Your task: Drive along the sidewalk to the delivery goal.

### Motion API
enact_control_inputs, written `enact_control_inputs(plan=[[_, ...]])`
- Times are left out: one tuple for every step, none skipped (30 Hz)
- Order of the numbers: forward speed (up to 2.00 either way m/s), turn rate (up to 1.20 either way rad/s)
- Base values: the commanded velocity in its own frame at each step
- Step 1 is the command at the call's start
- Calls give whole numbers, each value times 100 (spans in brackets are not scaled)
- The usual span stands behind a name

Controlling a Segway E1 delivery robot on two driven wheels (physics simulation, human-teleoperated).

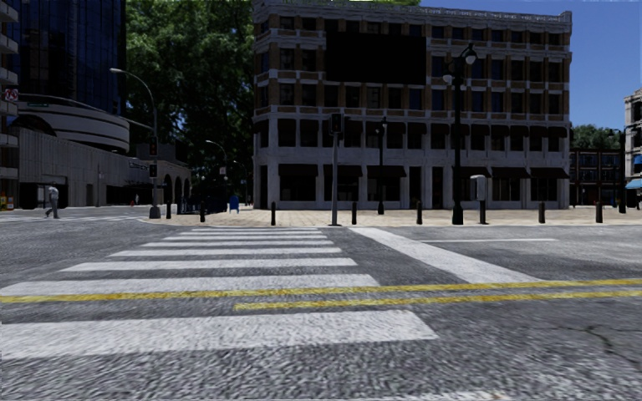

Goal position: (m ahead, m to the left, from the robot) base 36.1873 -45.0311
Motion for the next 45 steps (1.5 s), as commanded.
enact_control_inputs(plan=[[200, 4], [200, 5], [200, 6], [200, 6], [200, 9], [200, 16], [200, 20], [200, 20], [200, 22], [200, 23], [200, 23], [200, 23], [200, 23], [200, 23], [200, 23], [200, 23], [200, 23], [200, 23], [200, 24], [200, 24], [200, 24], [200, 24], [200, 24], [200, 24], [200, 24], [200, 24], [200, 24], [200, 24], [200, 24], [200, 24], [200, 24], [200, 24], [200, 25], [200, 26], [200, 27], [200, 27], [200, 28], [200, 28], [200, 28], [200, 28], [200, 28], [200, 28], [200, 28], [200, 28], [200, 28]])
